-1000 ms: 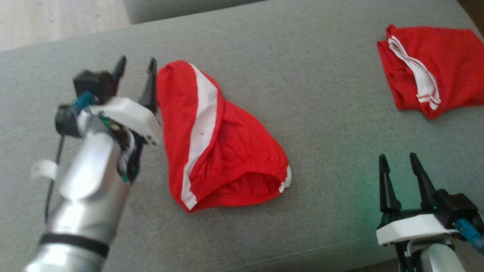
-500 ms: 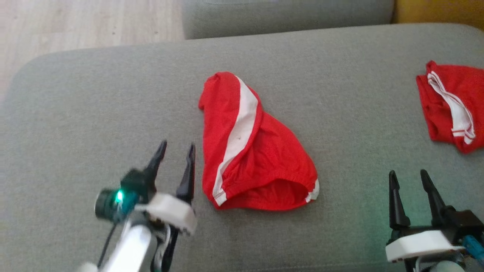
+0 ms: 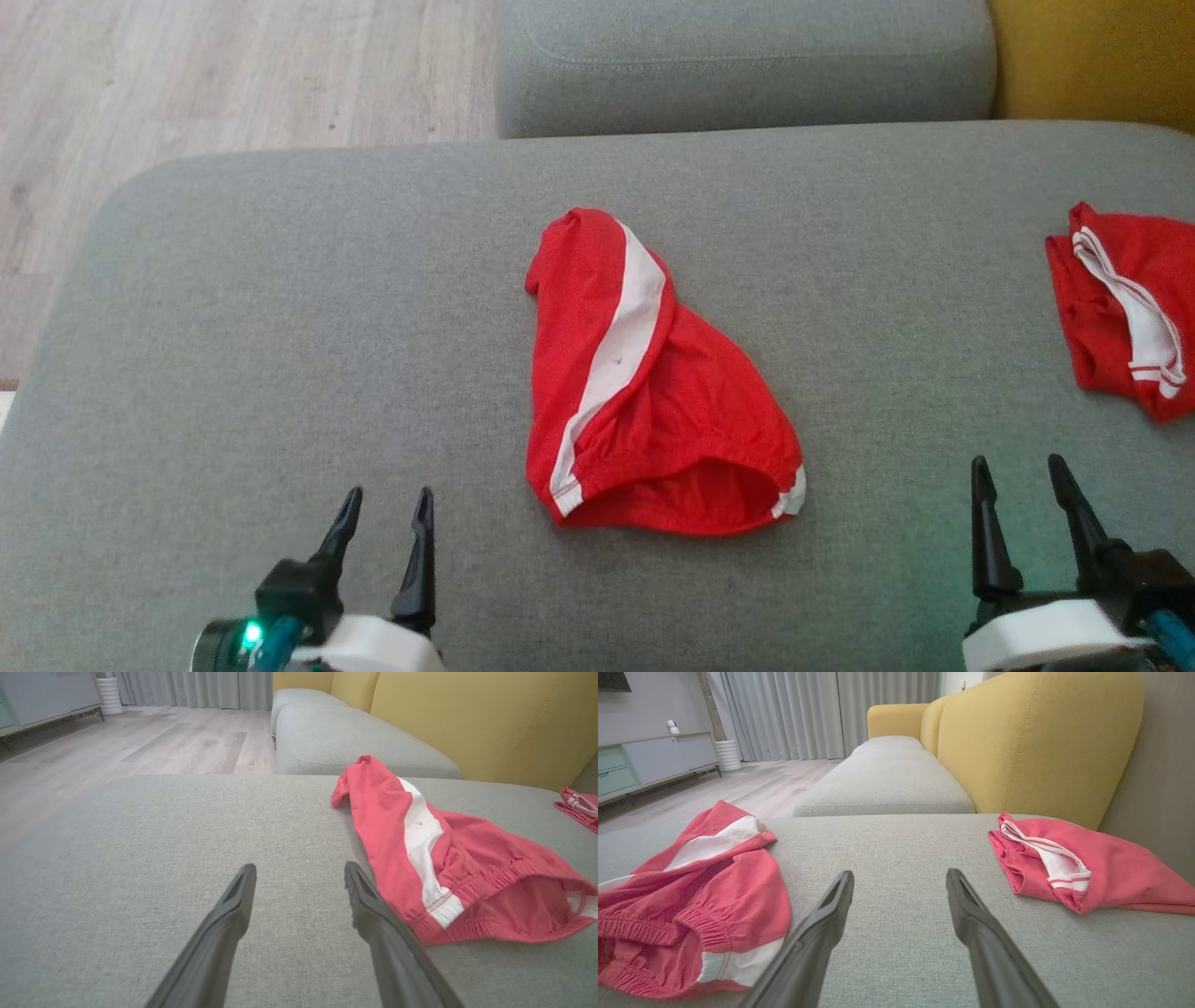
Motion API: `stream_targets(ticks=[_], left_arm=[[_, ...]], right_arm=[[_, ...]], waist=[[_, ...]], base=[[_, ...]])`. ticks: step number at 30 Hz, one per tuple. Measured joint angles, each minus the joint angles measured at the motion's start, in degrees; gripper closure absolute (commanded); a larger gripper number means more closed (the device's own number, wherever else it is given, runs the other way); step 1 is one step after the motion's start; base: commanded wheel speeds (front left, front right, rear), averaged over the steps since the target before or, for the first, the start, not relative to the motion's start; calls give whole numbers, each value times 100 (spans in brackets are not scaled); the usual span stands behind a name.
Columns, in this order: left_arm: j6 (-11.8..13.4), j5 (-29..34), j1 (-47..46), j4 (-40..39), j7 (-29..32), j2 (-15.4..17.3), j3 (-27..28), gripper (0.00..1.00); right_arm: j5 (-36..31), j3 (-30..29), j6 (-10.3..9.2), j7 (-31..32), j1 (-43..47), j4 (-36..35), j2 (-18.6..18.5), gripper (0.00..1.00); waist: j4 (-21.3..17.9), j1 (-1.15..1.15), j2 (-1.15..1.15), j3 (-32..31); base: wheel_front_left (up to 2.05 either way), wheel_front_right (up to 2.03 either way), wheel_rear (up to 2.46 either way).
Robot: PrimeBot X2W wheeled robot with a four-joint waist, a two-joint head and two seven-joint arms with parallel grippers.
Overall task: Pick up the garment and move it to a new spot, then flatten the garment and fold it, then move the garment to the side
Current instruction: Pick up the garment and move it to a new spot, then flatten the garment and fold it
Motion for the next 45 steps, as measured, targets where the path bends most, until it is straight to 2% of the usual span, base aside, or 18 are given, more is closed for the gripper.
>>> stream_targets(ticks=[7,15,20,22,26,30,35,40,45], left_arm=[[-140,145,133,-40,0,-133,213,0],[-343,176,57,-219,0,-252,92,0],[-533,129,-435,-194,1,-312,-698,0],[-568,-208,-716,-171,22,-315,-1126,0],[-599,-638,-1378,34,361,-321,-2103,0],[-594,-1003,-1925,441,772,-323,-2840,0],[-394,-1423,-2282,1017,1074,-324,-3275,0],[-187,-1744,-2554,1491,1065,-323,-3544,0],[-123,-2071,-2878,1686,868,-323,-3822,0]], right_arm=[[-1,4,0,0,8,21,1,0],[0,55,0,0,5,30,1,0],[66,146,0,0,-40,-2,1,0],[68,163,0,0,-42,-34,1,0],[133,208,0,0,-86,-71,2,0],[186,202,0,0,-278,-78,1,0],[268,216,0,0,-407,-82,1,0],[310,230,0,0,-415,-82,1,0],[310,222,0,0,-432,-79,1,0]], waist=[[54,0,0,-7],[-33,0,0,58],[-202,0,0,177],[-278,0,0,256],[-448,0,0,441],[-691,0,0,585],[-1003,0,0,719],[-1263,0,0,862],[-1416,1,0,995]], base=[[0,0,0],[0,0,0],[0,0,0],[0,0,0],[0,0,0],[0,0,0],[0,0,0],[0,0,0],[0,0,0]])
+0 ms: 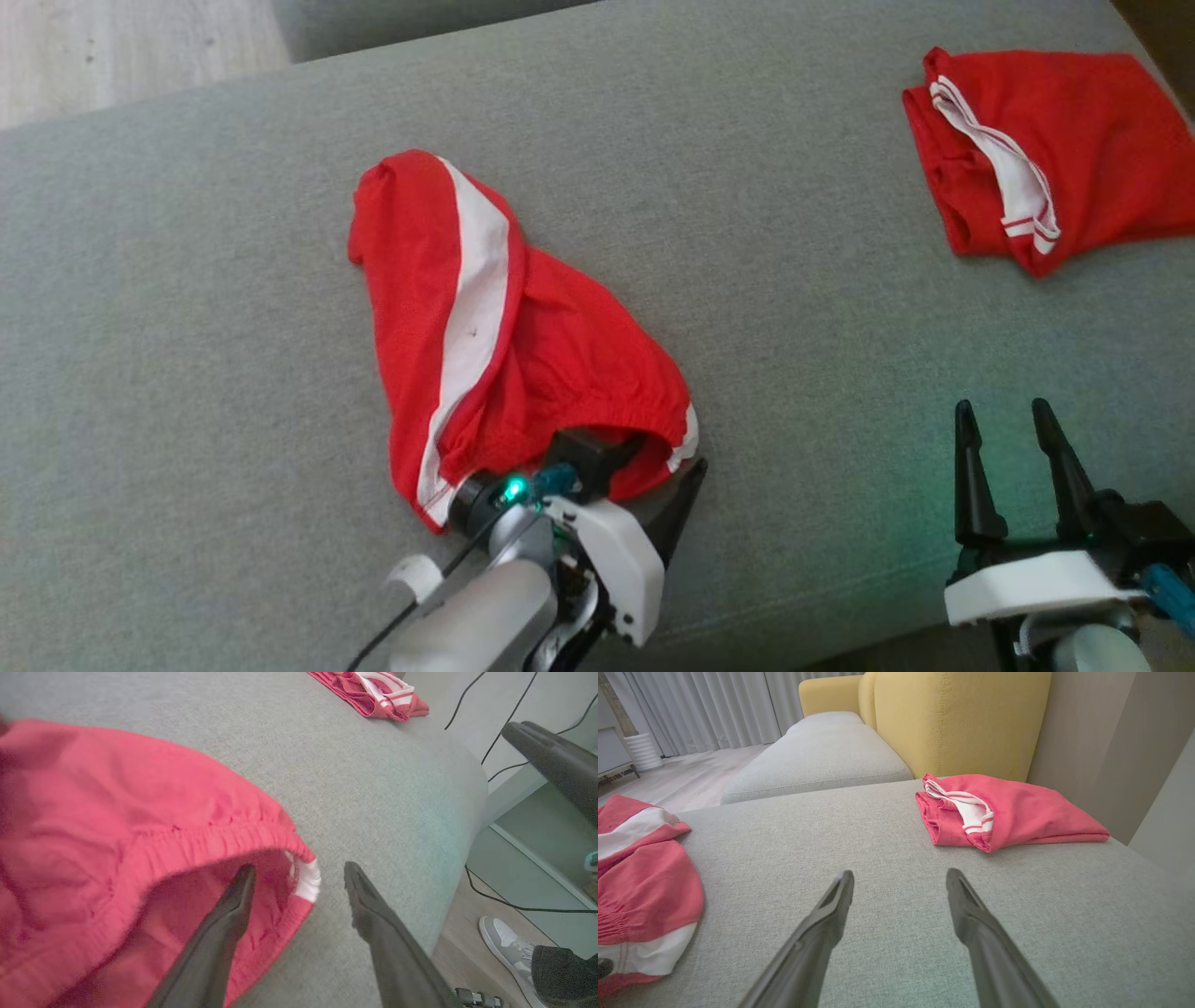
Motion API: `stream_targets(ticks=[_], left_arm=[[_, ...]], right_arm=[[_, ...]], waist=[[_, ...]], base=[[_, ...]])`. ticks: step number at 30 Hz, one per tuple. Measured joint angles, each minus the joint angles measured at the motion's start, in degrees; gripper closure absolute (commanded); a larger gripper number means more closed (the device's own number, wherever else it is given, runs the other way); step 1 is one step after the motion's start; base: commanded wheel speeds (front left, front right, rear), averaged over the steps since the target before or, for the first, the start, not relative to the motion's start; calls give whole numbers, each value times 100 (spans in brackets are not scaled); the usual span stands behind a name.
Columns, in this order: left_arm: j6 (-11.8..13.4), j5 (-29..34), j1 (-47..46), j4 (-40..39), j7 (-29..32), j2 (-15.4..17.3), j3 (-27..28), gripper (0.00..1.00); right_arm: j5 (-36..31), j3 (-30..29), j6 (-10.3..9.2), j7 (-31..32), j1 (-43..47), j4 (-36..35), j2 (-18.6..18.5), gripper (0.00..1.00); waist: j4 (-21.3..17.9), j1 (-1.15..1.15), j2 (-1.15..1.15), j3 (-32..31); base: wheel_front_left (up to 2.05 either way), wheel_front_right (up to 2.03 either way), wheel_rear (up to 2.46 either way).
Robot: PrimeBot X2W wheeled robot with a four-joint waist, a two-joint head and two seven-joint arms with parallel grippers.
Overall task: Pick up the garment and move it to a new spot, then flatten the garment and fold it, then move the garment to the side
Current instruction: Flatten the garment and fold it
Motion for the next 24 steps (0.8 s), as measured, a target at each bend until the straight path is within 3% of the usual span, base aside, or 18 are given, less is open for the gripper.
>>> stream_targets(ticks=[4,5,7,17,24], left_arm=[[88,-238,-299,288,-113,-4,-236,0],[88,-397,-399,392,-163,-3,-325,54],[83,-605,-481,448,-183,-4,-457,100],[24,-1393,-1077,300,-363,-10,-593,100],[-162,-1675,-1887,-257,-242,267,16,100]], right_arm=[[0,3,0,0,-111,20,0,0],[-1,16,0,0,-160,24,0,0],[-1,20,0,0,-198,41,0,0],[0,-44,0,0,-186,121,0,0],[33,-64,0,0,-140,158,0,0]], waist=[[-64,0,0,34],[-87,0,0,25],[-102,0,0,16],[-77,0,0,-164],[44,0,0,-396]], base=[[0,0,0],[0,0,0],[0,0,0],[0,0,0],[0,0,0]])
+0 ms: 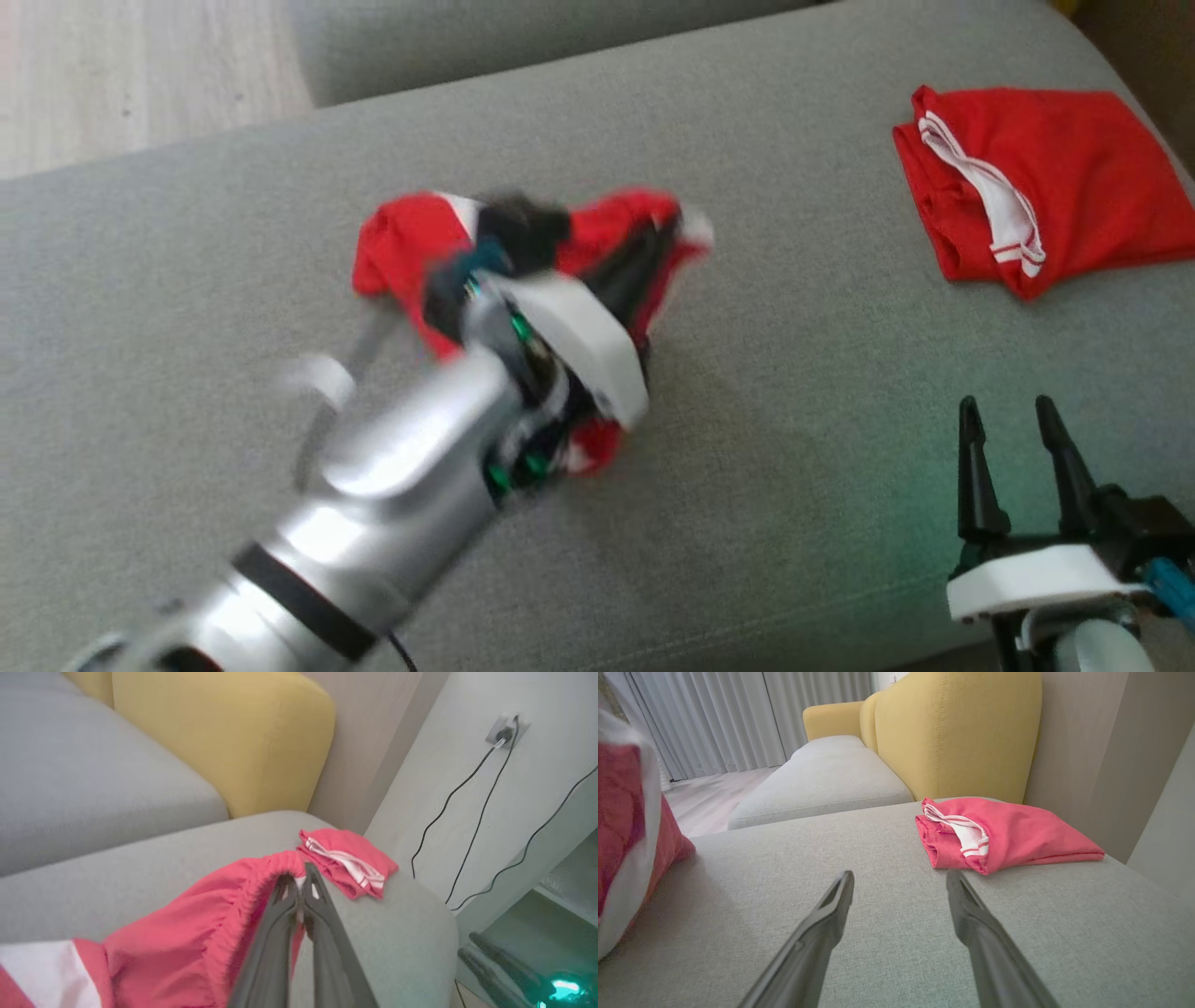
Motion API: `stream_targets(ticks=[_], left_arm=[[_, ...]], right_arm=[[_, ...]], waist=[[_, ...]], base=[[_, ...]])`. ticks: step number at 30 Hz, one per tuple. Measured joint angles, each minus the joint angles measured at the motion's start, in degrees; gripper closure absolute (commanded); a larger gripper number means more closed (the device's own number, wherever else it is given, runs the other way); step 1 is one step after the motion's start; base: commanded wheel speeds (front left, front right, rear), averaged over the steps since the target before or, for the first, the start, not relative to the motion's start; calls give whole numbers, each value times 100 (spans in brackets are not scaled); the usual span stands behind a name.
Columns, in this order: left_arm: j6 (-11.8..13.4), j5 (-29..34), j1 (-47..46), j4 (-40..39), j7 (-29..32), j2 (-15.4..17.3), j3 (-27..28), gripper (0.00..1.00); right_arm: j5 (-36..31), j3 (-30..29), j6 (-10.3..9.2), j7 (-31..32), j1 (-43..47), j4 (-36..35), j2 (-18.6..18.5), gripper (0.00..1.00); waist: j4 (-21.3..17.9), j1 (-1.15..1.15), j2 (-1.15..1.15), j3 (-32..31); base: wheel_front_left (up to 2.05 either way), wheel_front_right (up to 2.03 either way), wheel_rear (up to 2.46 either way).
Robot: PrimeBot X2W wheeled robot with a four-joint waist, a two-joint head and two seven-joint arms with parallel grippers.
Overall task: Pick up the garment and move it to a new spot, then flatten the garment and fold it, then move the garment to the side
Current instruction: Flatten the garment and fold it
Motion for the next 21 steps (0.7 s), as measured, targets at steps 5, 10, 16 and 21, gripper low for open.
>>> stream_targets(ticks=[5,10,16,21], left_arm=[[-112,-259,-355,-524,226,422,393,100],[-163,-538,-398,-1252,412,661,592,100],[-63,-835,168,-2275,821,1185,528,100],[234,-1125,1609,-3117,1356,2079,77,100]], right_arm=[[11,14,0,0,147,56,0,0],[9,5,0,0,205,54,1,0],[9,-71,0,0,283,36,1,0],[10,-174,0,0,470,29,1,0]], waist=[[51,0,0,-193],[62,0,0,-333],[67,0,0,-423],[118,0,0,-442]], base=[[0,0,0],[0,0,0],[0,0,0],[0,0,0]])
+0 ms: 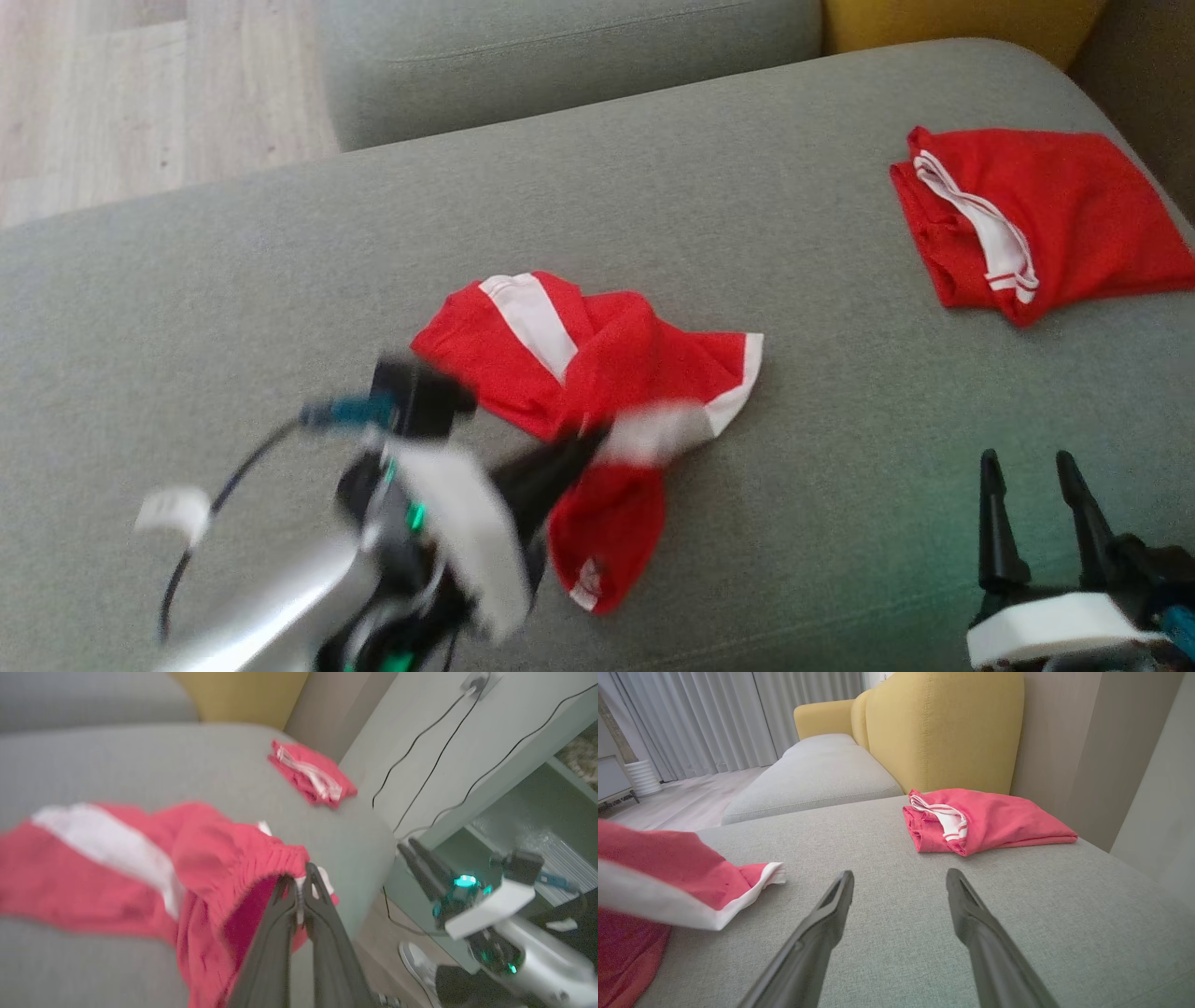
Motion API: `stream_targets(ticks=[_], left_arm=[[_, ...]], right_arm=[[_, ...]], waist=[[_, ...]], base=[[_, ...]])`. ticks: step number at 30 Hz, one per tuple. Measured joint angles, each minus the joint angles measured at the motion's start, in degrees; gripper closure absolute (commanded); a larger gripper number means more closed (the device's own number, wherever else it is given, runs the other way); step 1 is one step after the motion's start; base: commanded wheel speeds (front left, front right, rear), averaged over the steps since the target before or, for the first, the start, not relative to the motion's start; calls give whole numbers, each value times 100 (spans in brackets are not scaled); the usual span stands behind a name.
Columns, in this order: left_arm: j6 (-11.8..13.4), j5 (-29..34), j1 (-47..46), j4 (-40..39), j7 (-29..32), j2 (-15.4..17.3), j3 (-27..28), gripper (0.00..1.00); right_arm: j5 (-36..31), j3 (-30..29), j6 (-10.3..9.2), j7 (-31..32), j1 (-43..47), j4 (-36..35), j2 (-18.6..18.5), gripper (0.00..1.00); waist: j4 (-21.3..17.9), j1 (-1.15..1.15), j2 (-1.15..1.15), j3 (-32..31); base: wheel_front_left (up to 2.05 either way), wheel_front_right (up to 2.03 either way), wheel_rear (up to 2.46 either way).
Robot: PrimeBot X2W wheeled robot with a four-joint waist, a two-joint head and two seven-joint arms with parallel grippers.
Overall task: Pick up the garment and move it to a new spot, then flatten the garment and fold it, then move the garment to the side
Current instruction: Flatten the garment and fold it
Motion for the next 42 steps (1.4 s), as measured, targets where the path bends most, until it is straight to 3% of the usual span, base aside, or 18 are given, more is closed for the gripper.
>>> stream_targets(ticks=[6,10,14,20,23,28,42], left_arm=[[485,-436,1148,-648,97,1098,133,100],[697,-553,1433,-377,-331,1368,556,100],[712,-602,1533,215,-635,1318,719,100],[520,-699,1547,860,-918,953,720,100],[328,-771,1590,934,-1027,811,723,87],[152,-886,1648,1016,-1276,701,828,100],[-97,-795,817,1602,-1072,730,1021,100]], right_arm=[[0,-98,0,0,91,-3,2,0],[-2,-88,0,0,86,-4,2,0],[-58,-25,0,0,72,-2,2,0],[-96,11,1,0,47,7,4,0],[-114,10,0,0,48,19,4,0],[-138,0,1,0,50,26,4,0],[-122,52,0,0,44,55,4,0]], waist=[[229,0,0,25],[442,0,0,65],[637,0,0,103],[730,0,0,127],[724,0,0,132],[708,0,0,140],[578,0,0,163]], base=[[0,0,0],[0,0,0],[0,0,0],[0,0,0],[0,0,0],[0,0,0],[0,0,0]])
